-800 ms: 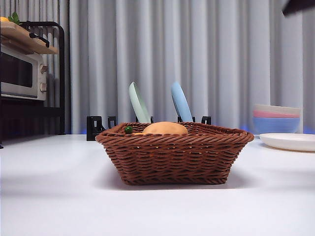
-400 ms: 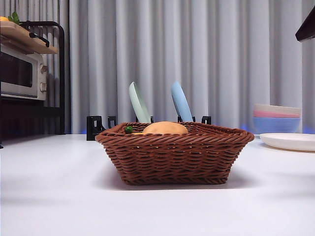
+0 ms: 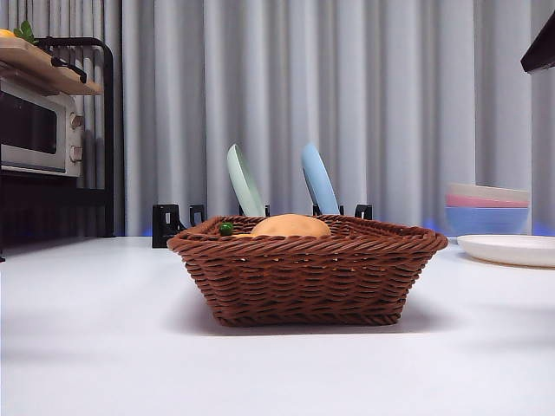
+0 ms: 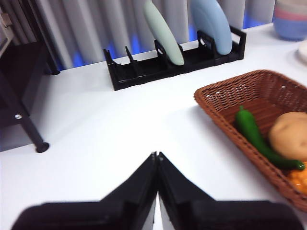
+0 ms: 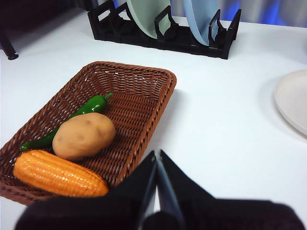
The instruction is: Pick up the basket,pick up the corn from the table,pick up the potato from the table,pick up the cucumber from the table,put all items into the basket
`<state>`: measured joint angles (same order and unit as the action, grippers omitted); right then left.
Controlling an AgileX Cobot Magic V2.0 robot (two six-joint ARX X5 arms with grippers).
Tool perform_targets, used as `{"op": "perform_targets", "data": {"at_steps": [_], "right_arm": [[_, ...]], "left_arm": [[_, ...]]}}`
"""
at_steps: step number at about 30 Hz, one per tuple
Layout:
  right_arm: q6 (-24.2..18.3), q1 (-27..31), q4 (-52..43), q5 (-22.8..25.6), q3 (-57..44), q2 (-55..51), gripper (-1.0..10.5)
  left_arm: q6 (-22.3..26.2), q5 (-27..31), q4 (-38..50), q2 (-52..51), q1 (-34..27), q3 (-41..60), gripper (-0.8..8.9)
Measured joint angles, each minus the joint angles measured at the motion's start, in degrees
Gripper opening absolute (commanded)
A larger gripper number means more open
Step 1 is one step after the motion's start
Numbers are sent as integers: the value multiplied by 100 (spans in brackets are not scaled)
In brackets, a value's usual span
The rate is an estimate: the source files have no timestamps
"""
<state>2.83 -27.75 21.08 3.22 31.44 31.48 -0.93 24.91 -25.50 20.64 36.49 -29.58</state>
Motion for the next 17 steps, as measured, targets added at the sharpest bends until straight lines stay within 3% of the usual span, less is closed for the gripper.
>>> {"op": "perform_targets", "data": {"at_steps": [3,12,17], "right_arm": [[20,0,31,0,2,0,2],[22,0,33,0,2,0,2],[24,0,33,0,2,0,2]], "left_arm": [[96,-267,190,-166,-494,164,-3],[192,-2299,1241,-852,-2651,1694,-3],[201,-2511,1401,-1311,-3198,2205,-3]]}}
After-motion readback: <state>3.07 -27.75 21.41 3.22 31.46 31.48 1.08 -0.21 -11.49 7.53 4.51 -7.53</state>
